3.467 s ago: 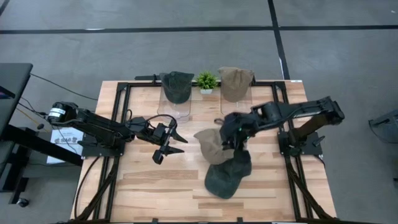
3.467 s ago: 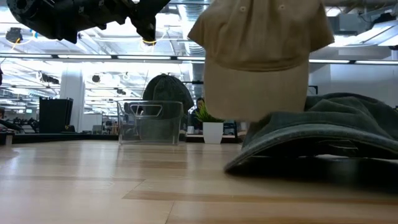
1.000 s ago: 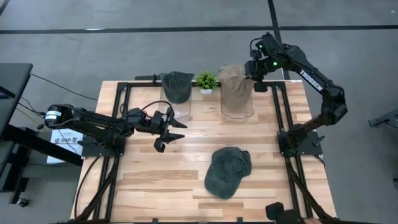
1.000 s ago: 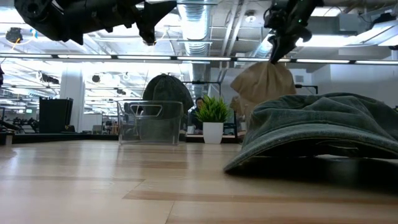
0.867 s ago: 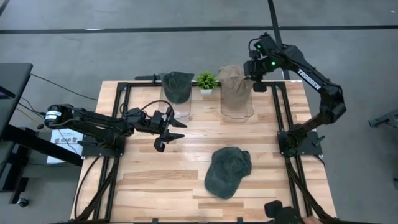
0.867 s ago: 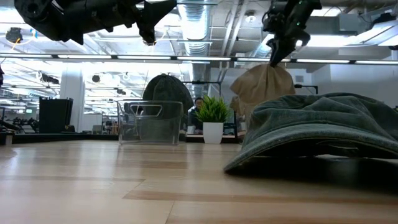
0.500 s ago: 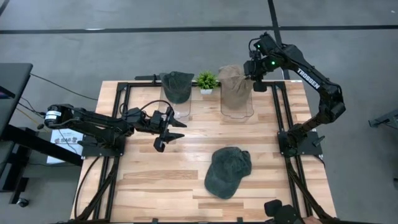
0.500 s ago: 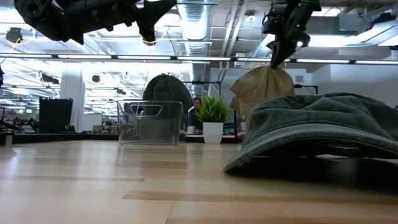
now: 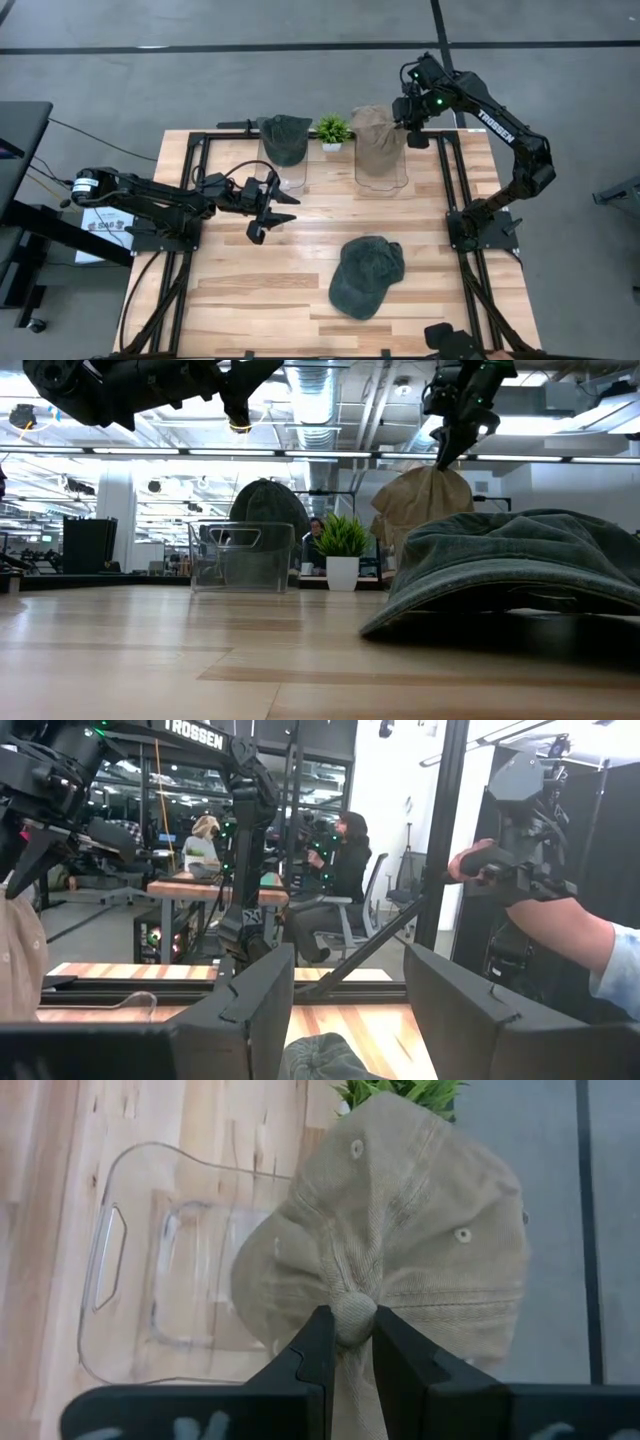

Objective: Pick & Place hat
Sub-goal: Put the brown cap into the right transparent bin

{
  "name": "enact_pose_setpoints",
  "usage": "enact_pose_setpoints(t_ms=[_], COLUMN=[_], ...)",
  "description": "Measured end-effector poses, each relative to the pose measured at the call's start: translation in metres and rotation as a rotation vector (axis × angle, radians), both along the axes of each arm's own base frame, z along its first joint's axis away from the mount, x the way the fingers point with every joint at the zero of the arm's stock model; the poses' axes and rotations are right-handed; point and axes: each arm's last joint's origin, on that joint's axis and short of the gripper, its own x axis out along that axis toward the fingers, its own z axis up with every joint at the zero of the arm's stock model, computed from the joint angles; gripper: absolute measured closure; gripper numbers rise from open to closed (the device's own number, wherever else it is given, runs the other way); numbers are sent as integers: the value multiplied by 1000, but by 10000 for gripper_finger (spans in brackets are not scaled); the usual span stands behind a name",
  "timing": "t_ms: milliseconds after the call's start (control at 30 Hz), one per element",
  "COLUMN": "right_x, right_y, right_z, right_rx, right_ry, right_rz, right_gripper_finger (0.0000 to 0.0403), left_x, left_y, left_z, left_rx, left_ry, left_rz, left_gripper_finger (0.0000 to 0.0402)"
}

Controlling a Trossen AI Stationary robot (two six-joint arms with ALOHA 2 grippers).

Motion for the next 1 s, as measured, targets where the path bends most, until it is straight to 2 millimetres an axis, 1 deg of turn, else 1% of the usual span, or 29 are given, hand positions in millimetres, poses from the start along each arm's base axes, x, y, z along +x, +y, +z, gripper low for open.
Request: enact_pose_setpoints(t_ms=[67, 200, 300, 467, 567, 867, 1000], right_x=[0, 0, 1, 0, 1, 1, 1], right_y=[0, -1, -3, -5, -6, -6, -6], right_z=[-4, -23, -31, -32, -32, -31, -31], right_rx=[7, 21, 14, 10, 26, 67, 87], right_ry=[3, 49, 58, 49, 34, 12, 2], right_rz=[-4, -7, -11, -27, -71, -156, -185], right_gripper_finger=[365, 365, 365, 361, 354, 320, 295], left_x=[0, 0, 0, 0, 0, 0, 0], left_y=[0, 0, 0, 0, 0, 0, 0], left_z=[0, 1, 1, 1, 2, 2, 2], left_rx=[0, 0, 0, 0, 0, 0, 0], left_ry=[-5, -7, -7, -15, -17, -19, -19], left_rz=[0, 0, 0, 0, 0, 0, 0], left_gripper_finger=[213, 213, 213, 213, 213, 213, 213])
